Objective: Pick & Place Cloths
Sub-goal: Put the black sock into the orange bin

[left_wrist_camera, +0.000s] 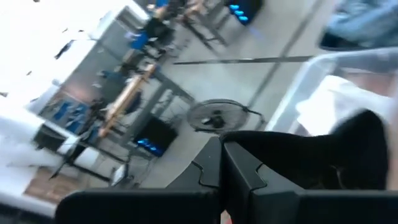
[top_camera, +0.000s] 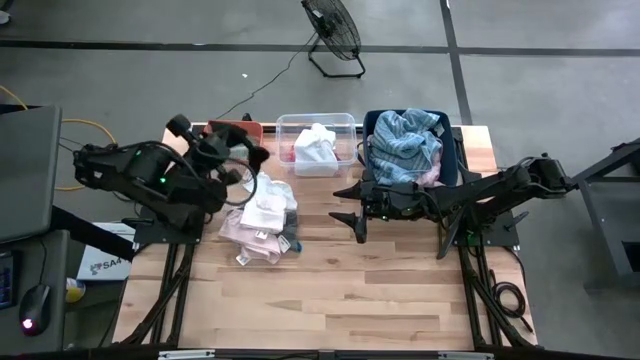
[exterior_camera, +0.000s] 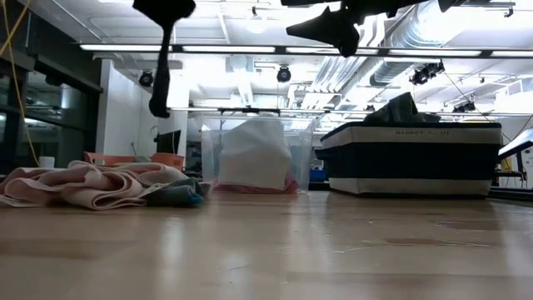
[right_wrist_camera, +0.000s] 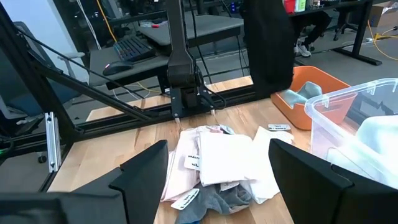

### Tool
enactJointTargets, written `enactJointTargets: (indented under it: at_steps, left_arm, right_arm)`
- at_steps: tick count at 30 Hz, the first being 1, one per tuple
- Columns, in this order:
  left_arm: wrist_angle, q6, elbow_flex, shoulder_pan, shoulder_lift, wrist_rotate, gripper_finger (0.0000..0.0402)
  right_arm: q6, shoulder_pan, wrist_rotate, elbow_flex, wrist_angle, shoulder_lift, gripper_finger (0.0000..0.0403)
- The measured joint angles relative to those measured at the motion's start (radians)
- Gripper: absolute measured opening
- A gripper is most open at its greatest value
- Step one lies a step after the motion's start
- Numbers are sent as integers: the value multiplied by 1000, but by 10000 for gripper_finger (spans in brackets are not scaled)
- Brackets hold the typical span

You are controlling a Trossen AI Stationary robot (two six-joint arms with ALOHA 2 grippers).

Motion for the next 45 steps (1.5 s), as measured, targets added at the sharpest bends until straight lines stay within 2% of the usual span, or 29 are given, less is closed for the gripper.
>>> enactJointTargets:
  at_steps: [4, 11, 20, 27, 36, 41, 45]
  left_arm:
    - [1, 12, -1, 106, -5, -13, 0]
    - [1, 54, -1, 369, -6, -8, 0]
    - [0, 118, -1, 642, 10, 99, 0]
    - [3, 162, -1, 777, 76, 153, 0]
    - [6, 177, -1, 925, 227, 206, 0]
    - [8, 219, -1, 984, 304, 264, 0]
    - [9, 270, -1, 1014, 348, 372, 0]
  right_arm:
    - [0, 0, 0, 0, 0, 0, 270]
    - [0, 0, 0, 0, 0, 0, 270]
    - [0, 0, 0, 0, 0, 0, 270]
    - [0, 0, 0, 0, 0, 0, 270]
    - [0, 0, 0, 0, -2, 0, 270]
    - [0, 0, 0, 0, -11, 0, 270]
    - [0, 0, 0, 0, -24, 0, 270]
